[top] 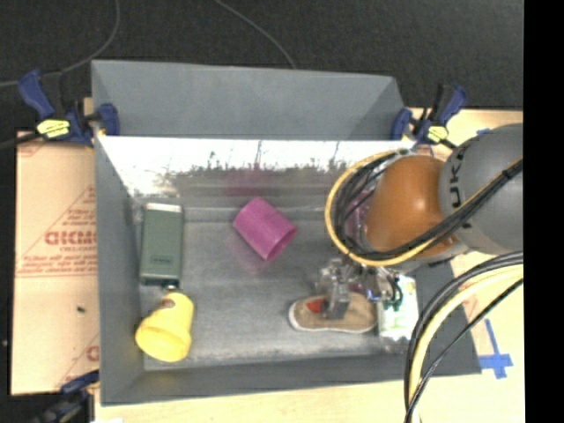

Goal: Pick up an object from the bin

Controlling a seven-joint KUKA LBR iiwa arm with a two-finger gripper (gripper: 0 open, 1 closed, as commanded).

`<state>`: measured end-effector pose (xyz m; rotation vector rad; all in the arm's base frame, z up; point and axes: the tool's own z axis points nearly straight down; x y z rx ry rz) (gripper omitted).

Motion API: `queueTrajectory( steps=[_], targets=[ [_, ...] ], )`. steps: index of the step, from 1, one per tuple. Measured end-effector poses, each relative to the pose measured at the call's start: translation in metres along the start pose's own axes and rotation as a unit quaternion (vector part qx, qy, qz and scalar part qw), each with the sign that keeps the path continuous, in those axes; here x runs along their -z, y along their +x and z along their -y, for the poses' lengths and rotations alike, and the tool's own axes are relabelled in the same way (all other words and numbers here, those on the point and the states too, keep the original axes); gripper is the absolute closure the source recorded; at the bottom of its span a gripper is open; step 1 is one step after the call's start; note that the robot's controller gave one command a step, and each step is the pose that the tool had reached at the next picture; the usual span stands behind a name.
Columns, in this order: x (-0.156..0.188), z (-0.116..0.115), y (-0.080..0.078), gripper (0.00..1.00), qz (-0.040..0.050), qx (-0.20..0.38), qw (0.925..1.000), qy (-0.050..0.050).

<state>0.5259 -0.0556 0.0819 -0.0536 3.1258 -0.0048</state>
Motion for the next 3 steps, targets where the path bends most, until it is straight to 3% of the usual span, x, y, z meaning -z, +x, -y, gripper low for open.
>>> queueTrajectory(
  steps=[1, 2, 3],
  targets=[
    [0.061, 0.012, -0.005, 1.00, -0.0001, -0.004, 1.0000, 0.001],
    [0.061, 0.012, -0.005, 1.00, -0.0001, -0.003, 1.0000, 0.001],
    [0.130, 0.027, 0.003, 1.00, 0.0021, -0.010, 0.9999, 0.001]
  ],
)
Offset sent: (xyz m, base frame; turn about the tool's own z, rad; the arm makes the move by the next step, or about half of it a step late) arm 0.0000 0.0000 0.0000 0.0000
